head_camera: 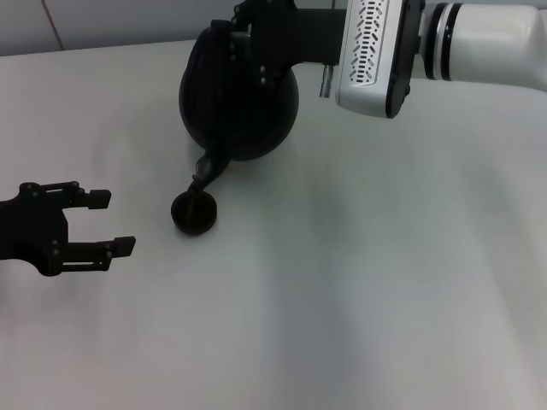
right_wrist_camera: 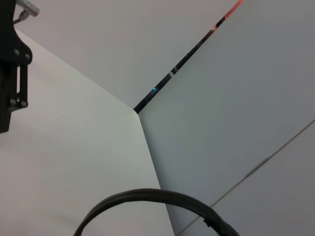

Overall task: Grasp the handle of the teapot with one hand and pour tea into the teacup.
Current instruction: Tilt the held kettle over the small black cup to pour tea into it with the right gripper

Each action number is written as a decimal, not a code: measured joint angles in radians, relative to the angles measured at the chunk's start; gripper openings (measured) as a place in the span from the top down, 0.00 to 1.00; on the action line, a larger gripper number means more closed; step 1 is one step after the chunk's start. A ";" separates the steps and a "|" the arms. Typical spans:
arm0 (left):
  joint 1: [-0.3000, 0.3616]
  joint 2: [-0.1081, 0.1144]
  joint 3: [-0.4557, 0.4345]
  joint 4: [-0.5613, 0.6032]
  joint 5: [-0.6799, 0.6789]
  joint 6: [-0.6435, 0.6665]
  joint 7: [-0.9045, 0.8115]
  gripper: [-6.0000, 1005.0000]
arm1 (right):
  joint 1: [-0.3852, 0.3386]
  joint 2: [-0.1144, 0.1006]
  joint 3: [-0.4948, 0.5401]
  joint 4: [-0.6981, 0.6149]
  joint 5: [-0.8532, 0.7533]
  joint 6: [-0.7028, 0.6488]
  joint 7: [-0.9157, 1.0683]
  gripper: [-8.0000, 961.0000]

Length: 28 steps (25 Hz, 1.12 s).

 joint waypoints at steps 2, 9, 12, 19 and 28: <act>-0.002 0.000 0.000 -0.001 0.000 -0.001 0.000 0.21 | 0.000 0.000 0.000 0.000 0.000 0.001 0.000 0.90; -0.003 -0.001 0.000 -0.003 0.000 -0.009 0.001 0.21 | 0.001 0.000 -0.002 -0.001 0.000 0.002 -0.001 0.89; -0.004 -0.001 0.000 -0.004 0.000 -0.009 0.001 0.21 | 0.000 0.000 0.003 0.002 0.001 0.001 -0.002 0.89; -0.004 -0.002 0.000 -0.004 0.000 -0.012 0.001 0.21 | -0.035 -0.004 0.000 0.023 0.125 -0.005 0.009 0.89; -0.001 -0.002 -0.002 -0.005 -0.003 -0.024 0.003 0.21 | -0.119 -0.006 0.008 0.100 0.394 -0.006 0.010 0.88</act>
